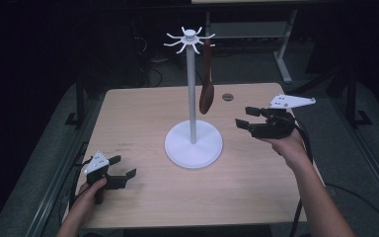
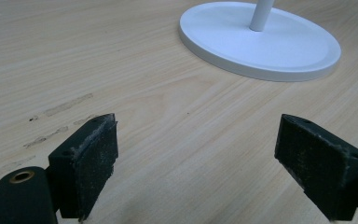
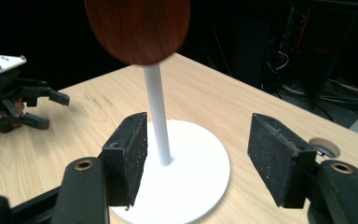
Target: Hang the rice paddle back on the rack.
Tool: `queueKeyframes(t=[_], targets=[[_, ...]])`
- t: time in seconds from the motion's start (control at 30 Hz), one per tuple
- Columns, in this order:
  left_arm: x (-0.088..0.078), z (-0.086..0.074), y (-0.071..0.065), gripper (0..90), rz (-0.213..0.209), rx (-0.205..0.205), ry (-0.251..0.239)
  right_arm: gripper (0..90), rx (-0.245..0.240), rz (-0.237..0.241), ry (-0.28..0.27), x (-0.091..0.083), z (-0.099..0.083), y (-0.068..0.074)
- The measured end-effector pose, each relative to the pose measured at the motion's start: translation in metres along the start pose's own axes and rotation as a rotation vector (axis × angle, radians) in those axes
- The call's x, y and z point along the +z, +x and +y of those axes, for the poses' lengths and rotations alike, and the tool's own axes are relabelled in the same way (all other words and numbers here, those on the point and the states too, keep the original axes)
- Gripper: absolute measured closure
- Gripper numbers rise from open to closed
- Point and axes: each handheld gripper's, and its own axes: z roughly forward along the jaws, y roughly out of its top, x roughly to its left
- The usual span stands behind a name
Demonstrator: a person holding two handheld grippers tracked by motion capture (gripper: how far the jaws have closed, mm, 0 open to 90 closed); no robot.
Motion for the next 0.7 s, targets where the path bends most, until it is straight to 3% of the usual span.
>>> queueKeyframes(t=[0.7], targets=[[0.000,0.000,0.000,12.9,-0.002,-0.014,-0.006,27.9,0.062,-0.059,0.055,-0.015,-0.062,-0.002]])
